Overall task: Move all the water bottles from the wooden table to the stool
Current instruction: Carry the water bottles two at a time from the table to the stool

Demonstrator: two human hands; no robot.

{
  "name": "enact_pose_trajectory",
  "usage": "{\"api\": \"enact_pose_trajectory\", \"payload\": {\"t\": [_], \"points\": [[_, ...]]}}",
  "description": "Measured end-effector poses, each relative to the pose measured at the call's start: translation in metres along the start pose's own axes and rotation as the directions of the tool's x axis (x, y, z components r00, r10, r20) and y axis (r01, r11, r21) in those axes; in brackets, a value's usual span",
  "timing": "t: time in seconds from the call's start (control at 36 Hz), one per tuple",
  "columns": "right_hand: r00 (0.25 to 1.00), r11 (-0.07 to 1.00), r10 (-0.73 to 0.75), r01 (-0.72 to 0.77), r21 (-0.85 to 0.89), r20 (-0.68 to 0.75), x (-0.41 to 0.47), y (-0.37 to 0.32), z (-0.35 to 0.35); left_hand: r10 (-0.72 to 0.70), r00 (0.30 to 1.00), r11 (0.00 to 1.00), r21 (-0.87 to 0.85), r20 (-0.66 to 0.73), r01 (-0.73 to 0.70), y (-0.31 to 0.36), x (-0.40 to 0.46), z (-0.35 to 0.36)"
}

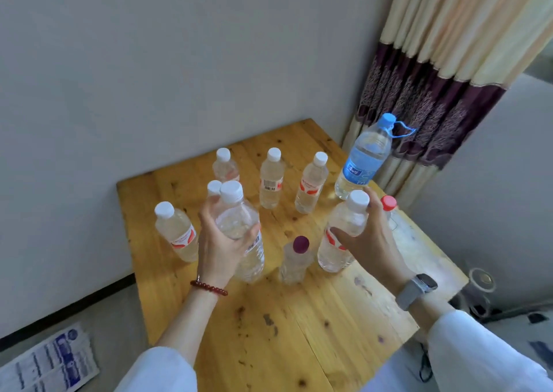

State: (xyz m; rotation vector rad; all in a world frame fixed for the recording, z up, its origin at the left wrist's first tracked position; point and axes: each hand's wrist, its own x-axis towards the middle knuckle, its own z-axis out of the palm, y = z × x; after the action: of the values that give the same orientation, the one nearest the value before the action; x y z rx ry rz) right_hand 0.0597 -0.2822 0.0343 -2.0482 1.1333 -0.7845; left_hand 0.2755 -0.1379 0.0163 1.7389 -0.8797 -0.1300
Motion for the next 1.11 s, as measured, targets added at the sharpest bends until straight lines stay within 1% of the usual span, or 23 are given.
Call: {"api": "enact_pose_trajectory", "payload": {"t": [0.11,0.17,0.25,0.33,0.39,0.44,0.5,0.56,0.61,0.69,0.75,0.81,0.83,0.86,0.89,0.92,0.97,1.11], "points": [[0.972,0.998,-0.058,0.061,0.006,-0.227,-0.003,-0.033,-0.048,0.108,0.993,0.991,-0.073,-0.057,-0.112,0.046,0.020,0.001],[0.957,0.994,-0.042,0.069,0.085,-0.287,-0.009,-0.047,-0.074,0.151,0.988,0.978,-0.145,-0.025,-0.153,0.072,0.023,0.003],[0.929,0.983,-0.039,0.102,0.153,-0.367,-0.023,-0.059,-0.103,0.215,0.974,0.939,-0.291,0.073,-0.185,0.104,0.014,0.016],[0.928,0.986,-0.033,0.089,0.137,-0.370,-0.047,-0.058,-0.117,0.268,0.952,0.907,-0.374,0.150,-0.196,0.125,-0.008,0.037],[0.945,0.993,-0.008,0.046,0.108,-0.328,-0.070,-0.049,-0.124,0.276,0.927,0.897,-0.414,0.255,-0.153,0.134,-0.029,0.051],[0.956,0.996,0.054,-0.030,0.087,-0.289,-0.097,-0.034,-0.133,0.301,0.879,0.901,-0.412,0.371,-0.135,0.139,-0.053,0.064],[0.953,0.994,0.113,-0.106,0.037,-0.282,-0.130,-0.017,-0.143,0.320,0.828,0.904,-0.411,0.461,-0.120,0.140,-0.080,0.079],[0.938,0.981,0.187,-0.194,0.007,-0.290,-0.167,0.001,-0.154,0.300,0.781,0.918,-0.387,0.547,-0.081,0.144,-0.112,0.094],[0.911,0.957,0.281,-0.290,0.015,-0.303,-0.210,0.021,-0.166,0.273,0.725,0.934,-0.355,0.633,-0.041,0.149,-0.150,0.109],[0.832,0.896,0.434,-0.439,0.068,-0.346,-0.281,0.047,-0.190,0.266,0.620,0.953,-0.300,0.738,-0.052,0.166,-0.210,0.132],[0.770,0.856,0.498,-0.511,0.082,-0.399,-0.334,0.060,-0.209,0.265,0.541,0.960,-0.270,0.798,-0.071,0.183,-0.254,0.147],[0.695,0.817,0.545,-0.566,0.110,-0.470,-0.389,0.071,-0.228,0.284,0.470,0.957,-0.277,0.836,-0.086,0.200,-0.302,0.161],[0.648,0.799,0.560,-0.588,0.128,-0.516,-0.417,0.078,-0.236,0.301,0.433,0.953,-0.286,0.850,-0.099,0.210,-0.327,0.166],[0.580,0.769,0.582,-0.619,0.156,-0.569,-0.458,0.085,-0.249,0.318,0.392,0.948,-0.299,0.863,-0.112,0.224,-0.364,0.172],[0.531,0.754,0.587,-0.634,0.173,-0.611,-0.483,0.089,-0.255,0.329,0.376,0.944,-0.309,0.867,-0.114,0.232,-0.387,0.176],[0.499,0.744,0.589,-0.641,0.186,-0.636,-0.497,0.091,-0.258,0.335,0.371,0.942,-0.318,0.866,-0.106,0.235,-0.398,0.177],[0.405,0.699,0.618,-0.676,0.234,-0.674,-0.553,0.099,-0.274,0.366,0.325,0.931,-0.350,0.872,-0.109,0.252,-0.453,0.184],[0.198,0.549,0.669,-0.782,0.296,-0.716,-0.693,0.117,-0.310,0.394,0.142,0.917,-0.378,0.908,-0.128,0.294,-0.597,0.195]]}}
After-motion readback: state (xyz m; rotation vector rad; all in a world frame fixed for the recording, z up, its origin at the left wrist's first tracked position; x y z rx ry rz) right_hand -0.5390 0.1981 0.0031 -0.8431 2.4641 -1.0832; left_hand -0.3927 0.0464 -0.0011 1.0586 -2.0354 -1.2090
